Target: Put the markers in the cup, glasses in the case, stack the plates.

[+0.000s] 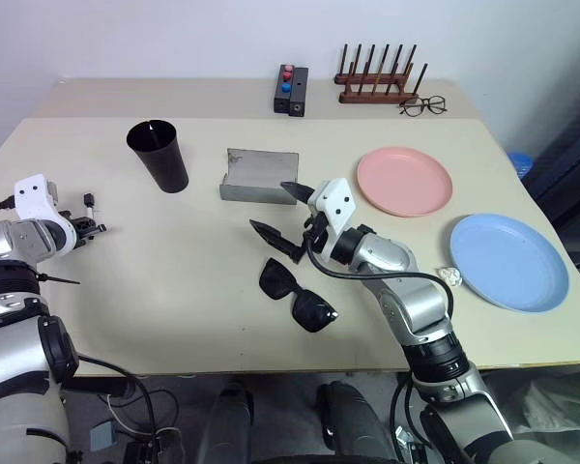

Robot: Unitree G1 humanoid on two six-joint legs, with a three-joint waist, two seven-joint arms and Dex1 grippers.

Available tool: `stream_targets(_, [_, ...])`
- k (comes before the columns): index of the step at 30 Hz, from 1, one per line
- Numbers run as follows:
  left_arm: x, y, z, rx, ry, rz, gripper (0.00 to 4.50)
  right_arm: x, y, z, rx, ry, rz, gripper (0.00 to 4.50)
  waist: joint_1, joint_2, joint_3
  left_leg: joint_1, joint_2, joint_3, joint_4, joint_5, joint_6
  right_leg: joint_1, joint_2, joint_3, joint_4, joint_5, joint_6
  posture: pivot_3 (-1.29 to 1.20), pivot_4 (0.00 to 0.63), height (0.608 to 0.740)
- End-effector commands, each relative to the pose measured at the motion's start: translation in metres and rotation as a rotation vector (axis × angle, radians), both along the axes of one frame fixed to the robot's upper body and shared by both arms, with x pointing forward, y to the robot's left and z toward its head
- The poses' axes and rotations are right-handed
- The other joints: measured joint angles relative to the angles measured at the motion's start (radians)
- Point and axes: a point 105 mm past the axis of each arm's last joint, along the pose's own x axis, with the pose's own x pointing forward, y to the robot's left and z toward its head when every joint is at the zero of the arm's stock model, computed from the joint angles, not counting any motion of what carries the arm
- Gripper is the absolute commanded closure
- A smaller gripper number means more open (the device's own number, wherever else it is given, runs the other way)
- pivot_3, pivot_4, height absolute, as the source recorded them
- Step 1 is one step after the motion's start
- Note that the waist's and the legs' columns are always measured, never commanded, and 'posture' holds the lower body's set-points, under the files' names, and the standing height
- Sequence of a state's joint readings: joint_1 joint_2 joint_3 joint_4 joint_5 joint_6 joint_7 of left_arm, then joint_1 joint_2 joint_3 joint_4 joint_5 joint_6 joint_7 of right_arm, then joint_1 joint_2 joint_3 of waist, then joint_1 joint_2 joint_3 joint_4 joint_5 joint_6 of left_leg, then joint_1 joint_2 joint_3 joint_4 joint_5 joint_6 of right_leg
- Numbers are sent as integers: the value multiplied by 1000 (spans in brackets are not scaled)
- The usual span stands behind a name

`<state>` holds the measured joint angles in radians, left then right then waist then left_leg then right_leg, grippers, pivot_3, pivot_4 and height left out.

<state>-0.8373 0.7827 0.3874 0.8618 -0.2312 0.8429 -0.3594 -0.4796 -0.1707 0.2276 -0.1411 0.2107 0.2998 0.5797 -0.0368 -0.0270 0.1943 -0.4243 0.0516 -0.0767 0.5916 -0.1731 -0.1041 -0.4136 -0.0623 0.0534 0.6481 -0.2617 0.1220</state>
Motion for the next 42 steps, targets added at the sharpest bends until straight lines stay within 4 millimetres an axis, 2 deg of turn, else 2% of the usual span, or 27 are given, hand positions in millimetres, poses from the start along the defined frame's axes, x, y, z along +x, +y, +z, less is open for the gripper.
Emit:
stream_targets(1, [1,-4,-7,-12,5,6,4342,-10,4,11,17,-23,73,0,0,0,0,0,0,0,0,0,0,0,0,0,0,0,0,0,150,738])
stream_targets(4, [6,-2,2,11,-42,34,4342,-24,7,6,-24,-9,174,0,3,0,0,2,0,0,0,0,0,2,0,0,0,0,0,0,150,738])
stream_targets(6, [10,3,16,50,-114,63,4342,-26,7,4,-42,-2,196,0,3,0,0,2,0,0,0,0,0,2,0,0,0,0,0,0,150,738])
stream_targets(10, [18,15,59,132,-335,144,4342,-26,5,3,-64,-6,209,0,-1,0,0,1,0,0,0,0,0,1,0,0,0,0,0,0,150,738])
stream_targets(11, [20,16,72,145,-403,154,4342,-26,5,3,-68,-9,209,0,-2,0,0,1,0,0,0,0,0,1,0,0,-1,0,0,0,150,738])
stream_targets(12, [22,14,94,165,-506,161,4342,-26,5,3,-71,-12,210,0,-2,0,0,0,0,0,0,0,0,0,0,0,-1,0,0,0,150,738])
stream_targets(14, [23,5,131,223,-688,146,4342,-25,5,3,-74,-15,210,0,0,0,0,-1,0,0,0,0,0,-1,0,0,-1,0,0,0,150,738])
stream_targets(16, [22,-9,159,292,-824,117,4342,-25,5,3,-73,-18,208,0,2,0,0,-1,0,0,0,0,-1,-1,0,0,-1,0,0,0,150,738])
stream_targets(19, [24,-30,181,324,-932,89,4342,-24,5,4,-72,-23,205,0,5,0,0,-1,0,0,0,0,-1,0,0,0,-1,0,0,0,150,738])
stream_targets(21, [31,-60,192,360,-1001,3,4342,-23,6,5,-69,-31,197,0,5,0,0,-1,0,0,0,0,-1,0,0,0,-1,0,0,0,150,738])
stream_targets(24, [42,-94,190,415,-1020,-90,4342,-18,6,9,-53,-49,171,0,16,0,0,-1,0,0,1,0,-1,1,0,0,-1,0,0,0,150,738])
stream_targets(29, [59,-116,171,419,-993,-127,4342,-12,5,15,-26,-71,125,0,15,0,0,-1,0,0,1,0,-1,0,1,0,-1,0,0,0,150,738])
stream_targets(34, [67,-122,158,454,-963,-139,4342,-11,2,16,-21,-82,98,0,17,0,0,-1,0,0,1,0,-1,0,1,0,-1,0,0,0,150,738])
stream_targets(42, [68,-117,136,454,-923,-113,4342,-9,0,20,4,-89,72,0,18,0,0,-1,0,0,1,0,-1,0,1,0,-1,0,0,0,150,738])
